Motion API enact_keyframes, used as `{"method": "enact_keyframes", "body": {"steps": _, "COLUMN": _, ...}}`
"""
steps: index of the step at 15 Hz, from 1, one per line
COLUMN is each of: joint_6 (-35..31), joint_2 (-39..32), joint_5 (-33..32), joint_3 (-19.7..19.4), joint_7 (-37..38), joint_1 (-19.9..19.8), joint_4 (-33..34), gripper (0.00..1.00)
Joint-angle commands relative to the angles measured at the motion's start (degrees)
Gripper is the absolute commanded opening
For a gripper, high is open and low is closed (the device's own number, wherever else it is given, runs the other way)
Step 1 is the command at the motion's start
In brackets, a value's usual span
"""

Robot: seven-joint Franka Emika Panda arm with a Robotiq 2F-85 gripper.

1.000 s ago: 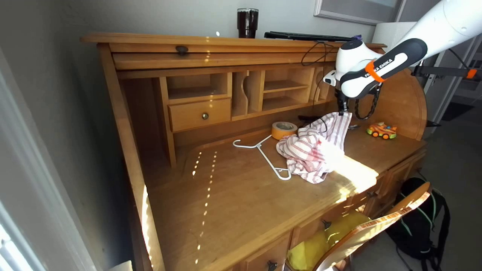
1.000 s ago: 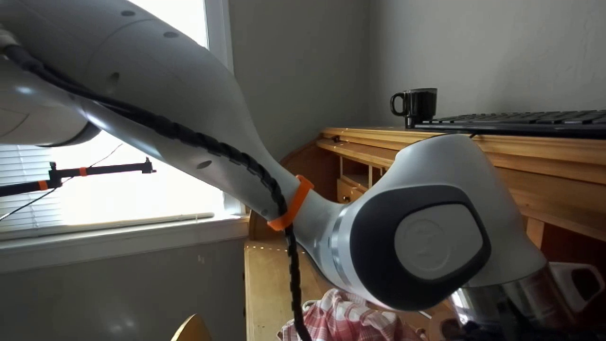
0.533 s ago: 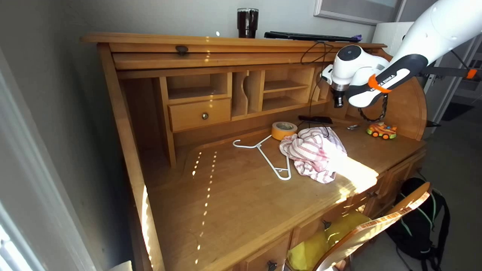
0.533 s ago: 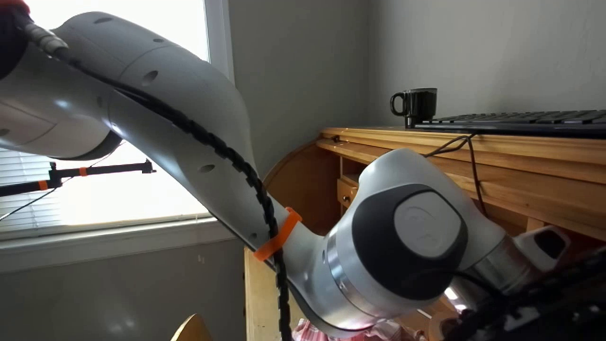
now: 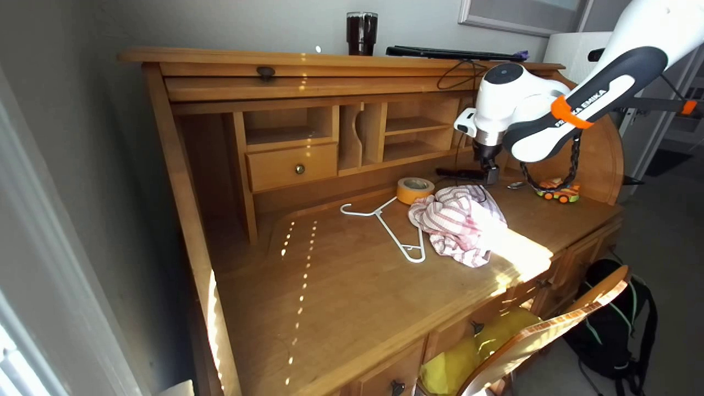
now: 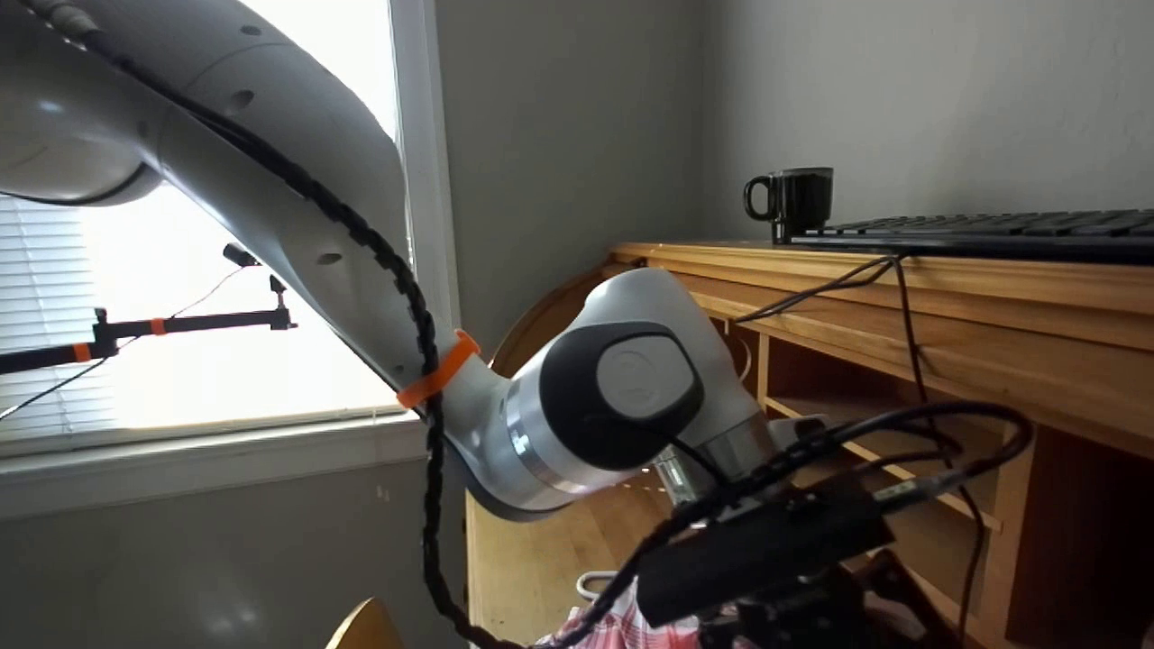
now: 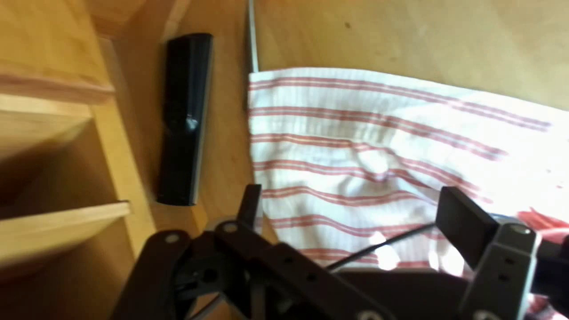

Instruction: Unfold the white and red towel.

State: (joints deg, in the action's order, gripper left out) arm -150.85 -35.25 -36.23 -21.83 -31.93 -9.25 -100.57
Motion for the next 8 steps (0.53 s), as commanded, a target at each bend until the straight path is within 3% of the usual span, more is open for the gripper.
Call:
{"method": "enact_keyframes", "body": {"steps": 1, "joint_6": 7.9, "joint_2": 9.2, "joint_5": 4.7, "joint_3": 8.1, "joint_7": -2.1, "joint_1": -3.2, "joint_4": -9.5, "gripper": 1.00}}
{"method": "enact_keyframes", "body": {"steps": 4, "joint_6": 13.7, "joint_2": 14.7, "joint_5": 12.2, "joint_3": 11.6, "joint_7": -1.2, "joint_1": -4.1, "joint_4": -13.7, "gripper": 1.00}}
{"method": "enact_keyframes", "body": {"steps": 8, "joint_6": 17.2, "joint_2": 22.0, "joint_5": 20.1, "joint_3": 13.5, "joint_7": 2.9, "joint_1": -3.6, "joint_4": -19.9, "gripper": 1.00}}
